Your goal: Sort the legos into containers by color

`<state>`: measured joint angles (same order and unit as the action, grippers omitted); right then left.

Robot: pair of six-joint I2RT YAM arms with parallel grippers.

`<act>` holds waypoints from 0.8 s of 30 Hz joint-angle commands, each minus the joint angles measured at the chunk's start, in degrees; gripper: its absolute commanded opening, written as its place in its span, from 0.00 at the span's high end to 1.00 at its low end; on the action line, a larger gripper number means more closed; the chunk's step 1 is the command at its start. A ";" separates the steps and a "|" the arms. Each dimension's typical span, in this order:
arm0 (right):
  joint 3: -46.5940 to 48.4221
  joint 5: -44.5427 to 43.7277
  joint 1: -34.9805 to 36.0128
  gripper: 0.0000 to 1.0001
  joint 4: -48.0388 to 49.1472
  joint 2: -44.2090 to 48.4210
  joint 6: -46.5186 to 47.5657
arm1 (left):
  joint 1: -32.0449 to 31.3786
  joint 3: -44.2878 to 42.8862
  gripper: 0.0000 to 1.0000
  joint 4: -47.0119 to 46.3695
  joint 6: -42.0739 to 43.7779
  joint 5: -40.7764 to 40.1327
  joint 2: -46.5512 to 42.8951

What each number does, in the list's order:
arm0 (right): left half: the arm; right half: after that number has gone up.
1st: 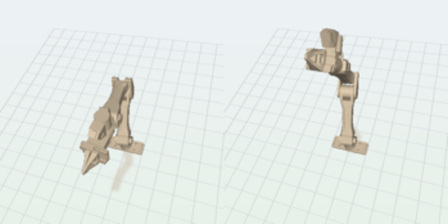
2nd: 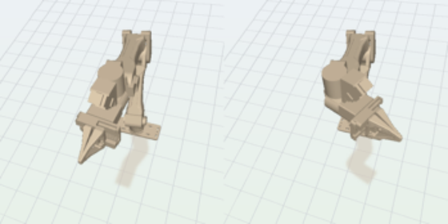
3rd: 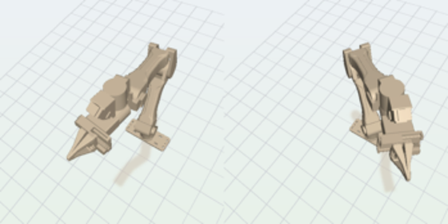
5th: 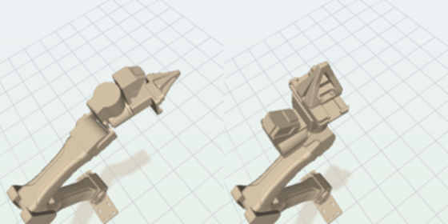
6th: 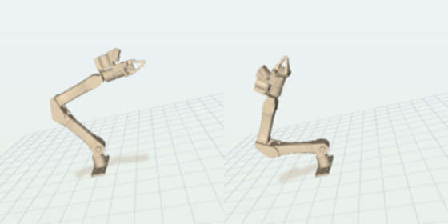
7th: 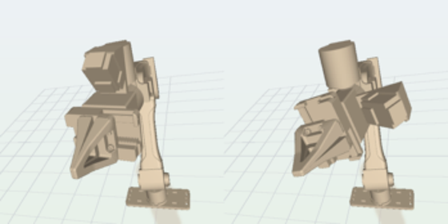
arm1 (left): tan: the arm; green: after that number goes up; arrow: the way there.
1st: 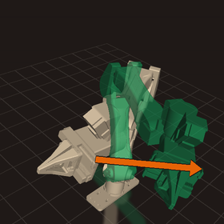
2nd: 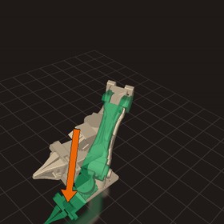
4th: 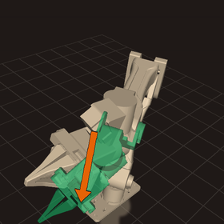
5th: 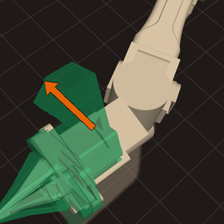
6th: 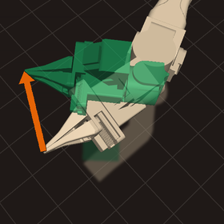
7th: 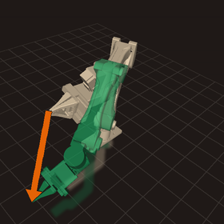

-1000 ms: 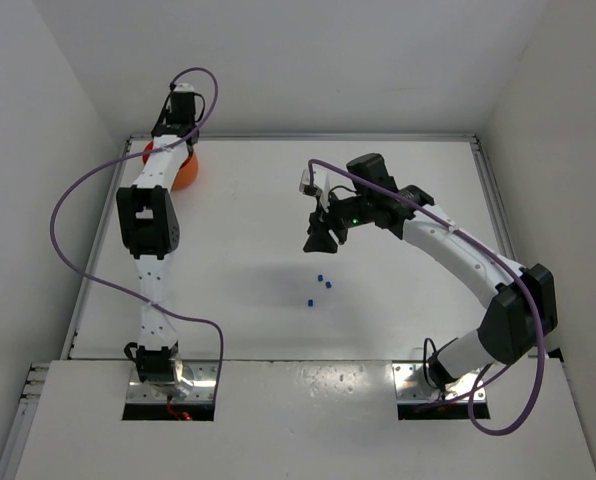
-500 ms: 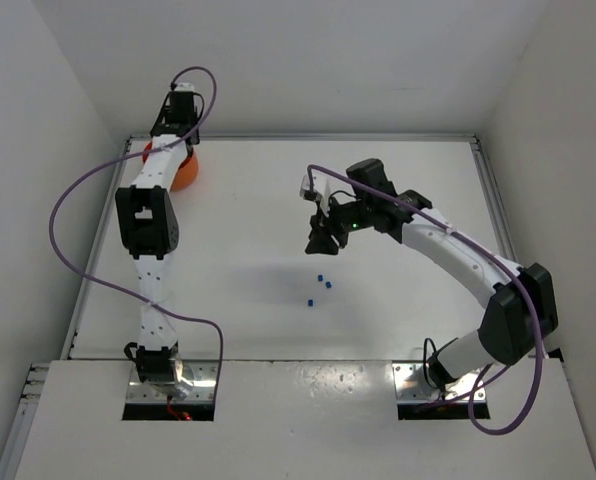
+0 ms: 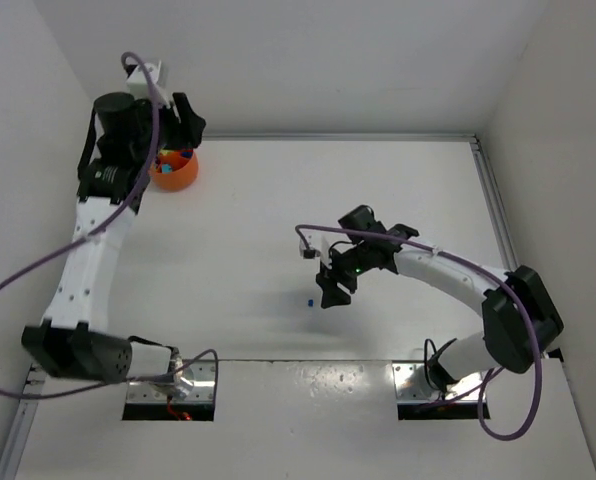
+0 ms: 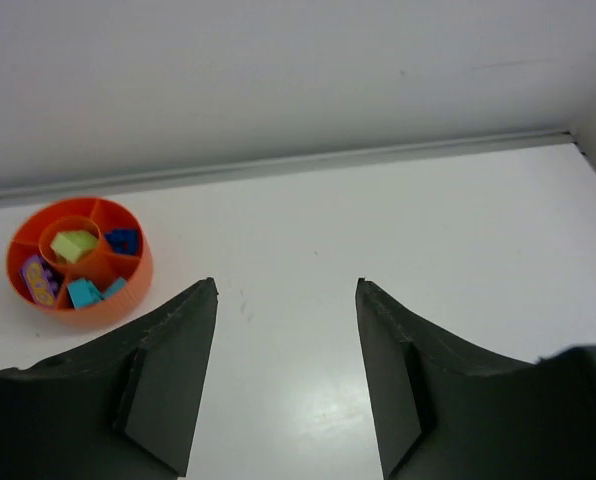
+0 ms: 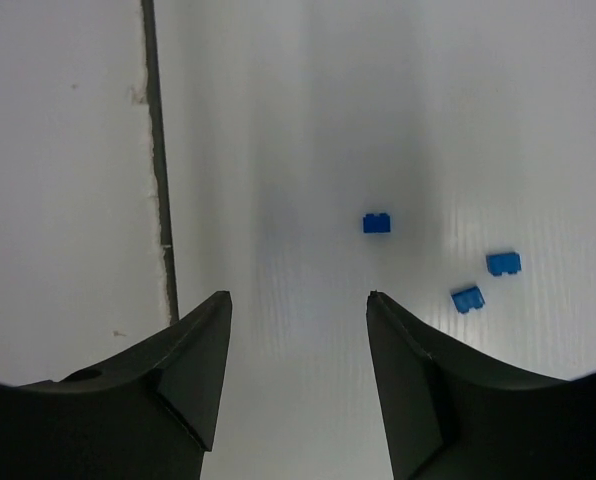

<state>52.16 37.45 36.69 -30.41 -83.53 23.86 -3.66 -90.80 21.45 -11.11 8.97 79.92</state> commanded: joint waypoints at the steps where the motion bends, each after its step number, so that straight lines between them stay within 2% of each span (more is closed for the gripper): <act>1: -0.48 -1.05 3.65 0.43 3.07 0.83 4.27 | 1.81 10.53 0.36 1.66 -4.52 7.37 -4.30; 7: -0.49 -9.05 8.58 0.43 7.81 -5.94 7.34 | 2.86 15.65 0.35 3.77 -6.46 10.53 -10.39; 8: 0.04 -12.46 9.45 0.40 9.22 -8.21 5.17 | 2.87 16.79 0.35 3.77 -6.99 10.54 -11.09; 13: 2.95 -18.46 10.86 0.39 9.40 -13.07 1.99 | 2.87 16.80 0.33 3.77 -7.52 7.99 -11.63; 17: 2.42 -20.83 12.00 0.39 10.90 -14.12 1.46 | 2.87 17.32 0.32 3.77 -7.52 7.99 -11.11; 24: 3.56 -21.37 13.05 0.45 11.43 -18.07 0.23 | 3.39 17.86 0.32 3.24 -8.05 8.61 -9.96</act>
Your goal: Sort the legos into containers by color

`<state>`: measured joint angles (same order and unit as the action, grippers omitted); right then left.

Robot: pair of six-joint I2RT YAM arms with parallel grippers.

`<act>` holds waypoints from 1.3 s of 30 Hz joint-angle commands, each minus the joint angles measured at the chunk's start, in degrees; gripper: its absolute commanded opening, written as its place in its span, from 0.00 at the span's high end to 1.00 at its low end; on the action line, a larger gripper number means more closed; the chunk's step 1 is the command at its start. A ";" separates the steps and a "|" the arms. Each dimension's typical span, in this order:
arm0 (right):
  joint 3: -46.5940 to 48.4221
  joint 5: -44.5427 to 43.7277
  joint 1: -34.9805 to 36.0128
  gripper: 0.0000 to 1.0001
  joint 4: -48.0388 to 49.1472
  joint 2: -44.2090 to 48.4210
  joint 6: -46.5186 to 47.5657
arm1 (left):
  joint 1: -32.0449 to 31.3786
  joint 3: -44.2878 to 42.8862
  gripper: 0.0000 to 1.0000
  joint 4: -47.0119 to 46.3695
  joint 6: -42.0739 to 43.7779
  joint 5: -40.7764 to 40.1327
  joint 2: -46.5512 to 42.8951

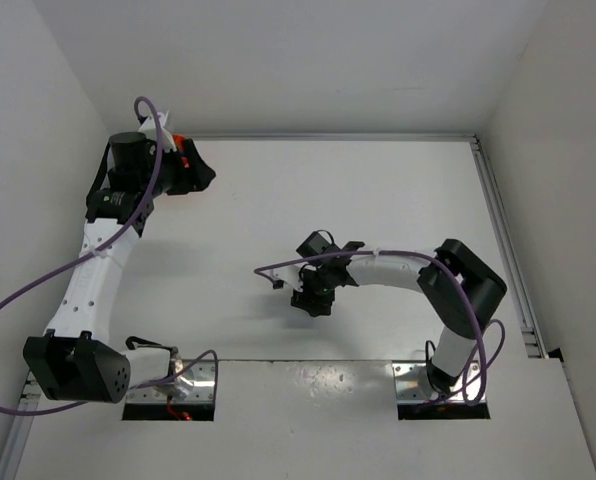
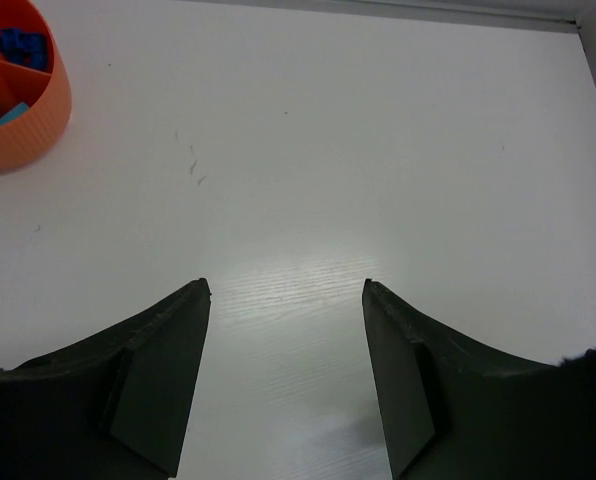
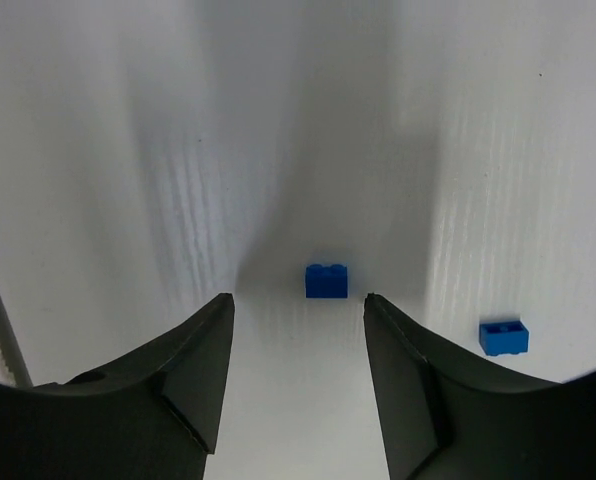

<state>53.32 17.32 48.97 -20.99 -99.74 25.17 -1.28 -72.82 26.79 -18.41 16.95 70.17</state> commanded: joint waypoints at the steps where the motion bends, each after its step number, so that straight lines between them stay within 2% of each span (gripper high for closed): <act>1: 3.01 -1.24 0.78 0.47 2.01 -2.38 -1.09 | 1.01 -0.13 0.32 -2.09 -0.75 0.63 -0.21; 7: 4.24 -1.76 0.78 0.52 2.62 -4.75 -1.61 | 1.54 0.39 0.32 -2.09 -0.75 1.16 -0.21; 10: 4.86 -2.38 0.78 0.66 1.58 -6.86 -1.61 | 2.07 1.01 0.32 -2.09 -0.75 1.68 -0.21; 11: 5.39 -2.38 0.78 0.66 1.57 -6.87 -1.61 | 2.07 1.01 0.32 -2.09 -0.75 1.68 -0.21; 12: 5.39 -2.38 0.78 0.72 1.57 -6.87 -1.61 | 2.07 1.01 0.32 -2.09 -0.75 2.29 -0.21; 15: 4.78 -2.91 0.78 0.80 1.05 -6.87 -1.61 | 2.60 1.01 0.32 -2.09 -0.75 2.82 -0.21; 17: 4.25 -3.43 0.78 0.80 1.04 -6.17 -1.61 | 2.60 1.01 0.32 -2.09 -0.75 2.83 -0.21; 21: 2.94 -3.96 0.78 0.52 0.25 -4.24 -1.61 | 3.12 1.54 0.32 -2.09 -0.75 2.83 -0.21; 29: 1.35 -7.03 0.25 0.52 0.25 -3.00 -3.45 | 3.12 1.54 0.32 -2.09 -1.27 3.44 -0.21; 33: 1.35 -6.51 0.25 0.65 0.25 -3.00 -3.46 | 3.12 1.54 0.32 -2.09 -1.27 3.44 -0.21; 34: 1.35 -6.51 0.25 0.73 0.25 -3.61 -3.46 | 3.12 1.54 0.32 -2.09 -1.27 3.44 -0.21; 39: 1.96 -6.51 0.25 0.86 -0.28 -4.14 -3.46 | 3.12 2.15 0.32 -2.09 -1.27 3.44 -0.21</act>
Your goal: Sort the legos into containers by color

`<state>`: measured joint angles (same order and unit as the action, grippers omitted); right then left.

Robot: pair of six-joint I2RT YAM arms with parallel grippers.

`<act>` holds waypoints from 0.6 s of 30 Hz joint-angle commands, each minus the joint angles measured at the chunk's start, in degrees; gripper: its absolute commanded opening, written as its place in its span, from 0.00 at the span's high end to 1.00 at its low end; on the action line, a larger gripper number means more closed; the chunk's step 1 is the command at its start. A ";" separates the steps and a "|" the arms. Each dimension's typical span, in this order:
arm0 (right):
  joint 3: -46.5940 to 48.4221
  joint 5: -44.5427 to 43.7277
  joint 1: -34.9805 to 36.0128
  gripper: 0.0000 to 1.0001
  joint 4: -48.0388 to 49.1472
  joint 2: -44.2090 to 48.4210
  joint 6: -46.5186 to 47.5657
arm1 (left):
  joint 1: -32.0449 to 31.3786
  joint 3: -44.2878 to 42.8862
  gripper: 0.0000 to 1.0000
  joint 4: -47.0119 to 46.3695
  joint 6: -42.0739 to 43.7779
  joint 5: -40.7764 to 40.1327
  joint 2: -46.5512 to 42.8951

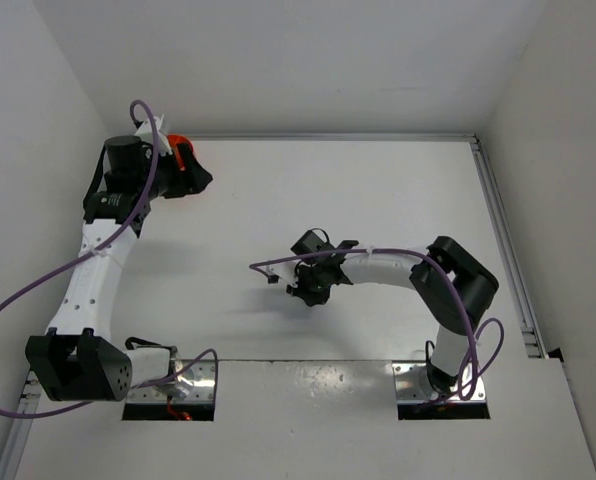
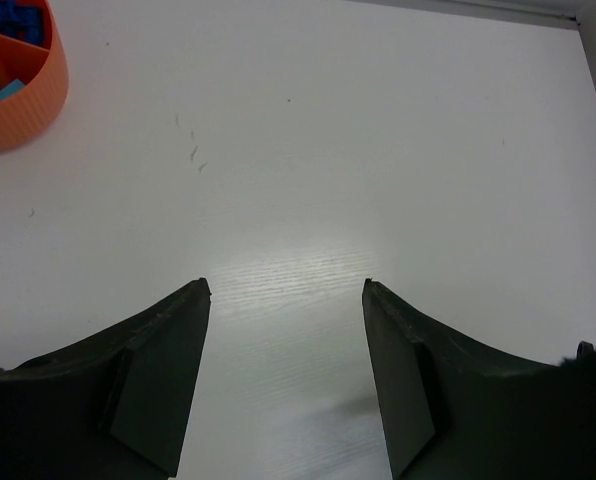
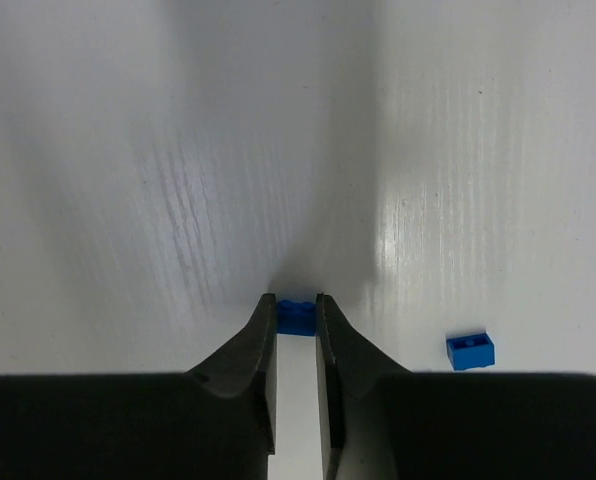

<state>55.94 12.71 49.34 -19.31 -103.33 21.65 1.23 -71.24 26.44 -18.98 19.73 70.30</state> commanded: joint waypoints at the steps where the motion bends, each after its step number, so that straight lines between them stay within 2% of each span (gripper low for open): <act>1: -0.66 -1.90 -0.12 0.89 -1.96 -0.56 0.06 | 0.61 0.58 0.32 -1.74 -0.70 0.66 -0.34; 2: -0.66 -1.20 -0.12 0.94 -1.96 -0.56 0.06 | 0.61 1.10 0.32 -1.74 -0.70 1.27 -0.34; 5: 1.97 0.90 -0.82 1.00 -2.75 1.37 -0.47 | 0.61 4.87 0.32 -3.93 -2.10 5.31 -1.74; 9: 7.32 3.81 -1.35 1.00 -4.07 5.94 -1.00 | 1.75 13.31 0.32 -9.46 -9.73 14.18 -4.20; 13: 13.74 8.73 -1.35 1.00 -3.55 10.33 -3.10 | 2.28 25.96 0.34 -21.93 -19.84 28.04 -5.26; 16: 21.21 13.47 -1.88 1.00 -5.30 10.00 -5.03 | 1.67 31.58 0.39 -29.83 -27.94 31.68 -6.05; 18: 24.90 17.24 -2.41 1.00 -4.69 8.42 -6.61 | 0.00 32.39 0.39 -31.52 -31.97 33.53 -6.05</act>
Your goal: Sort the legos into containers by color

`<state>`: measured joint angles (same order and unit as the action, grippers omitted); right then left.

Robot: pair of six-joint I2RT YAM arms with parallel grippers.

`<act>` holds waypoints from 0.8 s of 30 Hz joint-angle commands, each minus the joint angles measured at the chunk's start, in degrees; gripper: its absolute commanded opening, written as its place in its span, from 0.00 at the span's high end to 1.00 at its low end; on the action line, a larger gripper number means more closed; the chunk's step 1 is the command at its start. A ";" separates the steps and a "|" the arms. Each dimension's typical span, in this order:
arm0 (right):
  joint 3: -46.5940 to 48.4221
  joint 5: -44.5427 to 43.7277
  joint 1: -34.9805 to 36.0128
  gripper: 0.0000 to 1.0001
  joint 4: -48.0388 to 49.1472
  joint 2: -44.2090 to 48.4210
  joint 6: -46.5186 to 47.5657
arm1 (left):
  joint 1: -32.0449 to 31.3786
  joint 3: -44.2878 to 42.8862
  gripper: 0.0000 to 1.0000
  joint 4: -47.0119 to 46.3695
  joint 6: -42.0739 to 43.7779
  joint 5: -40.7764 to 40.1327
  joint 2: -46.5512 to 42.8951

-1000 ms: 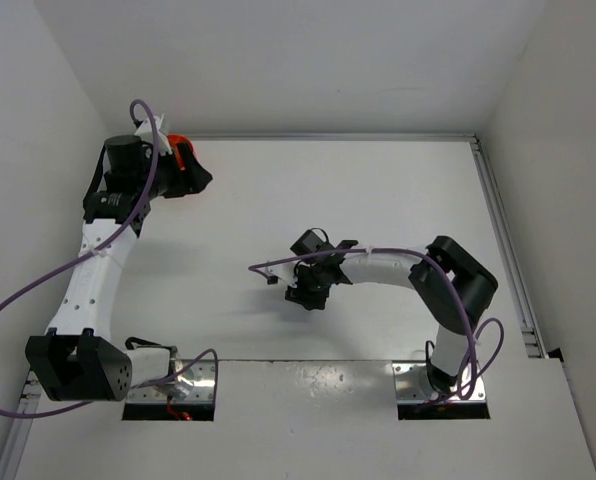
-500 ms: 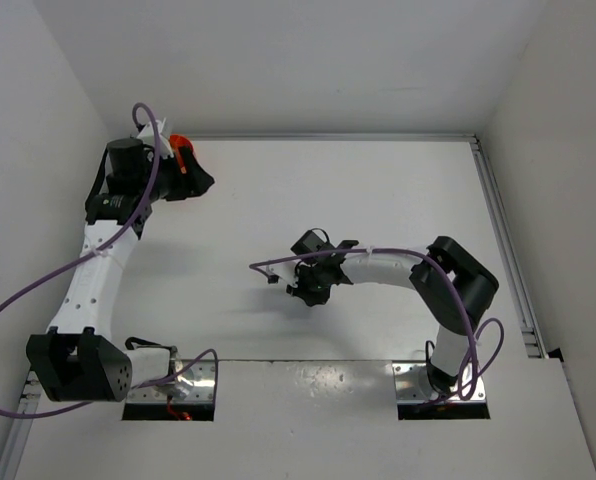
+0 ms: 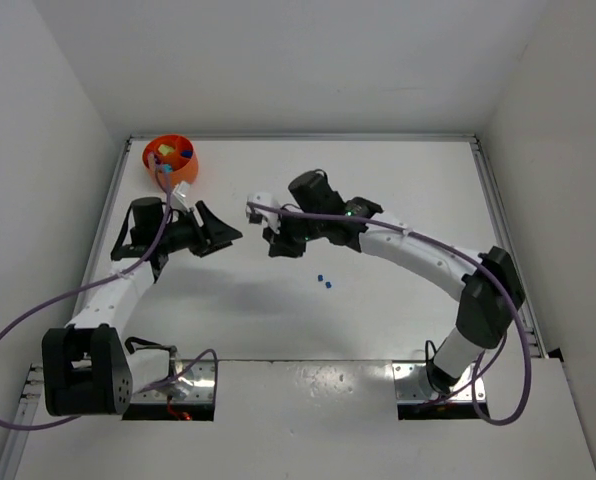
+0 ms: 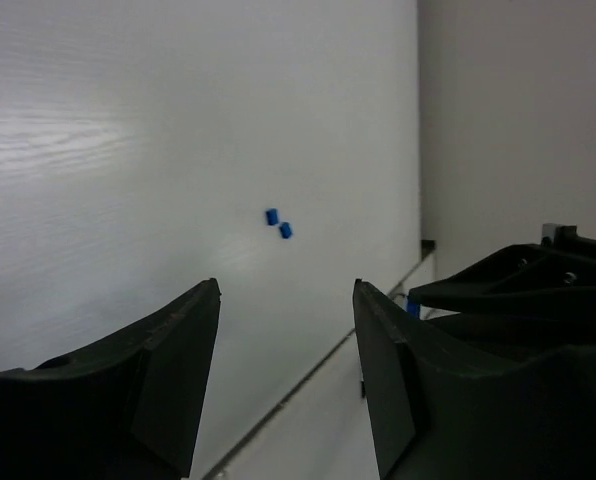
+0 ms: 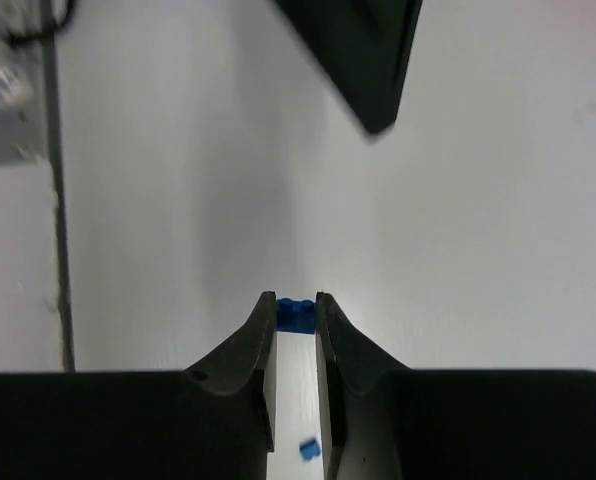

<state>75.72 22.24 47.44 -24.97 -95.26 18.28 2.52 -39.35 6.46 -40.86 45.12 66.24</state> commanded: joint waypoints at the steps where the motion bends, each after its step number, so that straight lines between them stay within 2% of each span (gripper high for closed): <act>1: 6.35 9.04 -0.51 1.00 0.98 -0.53 -5.34 | -1.29 0.51 0.39 -13.47 -11.68 9.70 -1.38; 8: 12.60 20.81 -2.61 1.00 10.28 -6.50 -18.08 | -0.77 -0.28 0.40 -16.92 -25.05 17.18 4.07; 15: 12.00 19.69 -4.28 1.00 15.30 -8.45 -21.62 | 0.55 -2.31 0.41 -15.16 -29.36 18.42 3.47; 18: 11.47 17.32 -4.90 1.00 16.53 -8.97 -22.15 | 0.55 -1.08 0.41 -14.63 -30.94 18.42 2.93; 24: 12.96 17.92 -6.04 1.00 19.16 -10.12 -22.15 | 0.55 1.81 0.39 -16.30 -33.93 19.03 2.41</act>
<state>86.59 39.46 41.98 -10.61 -105.08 -3.16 2.63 -39.00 -7.29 -71.77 62.17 70.28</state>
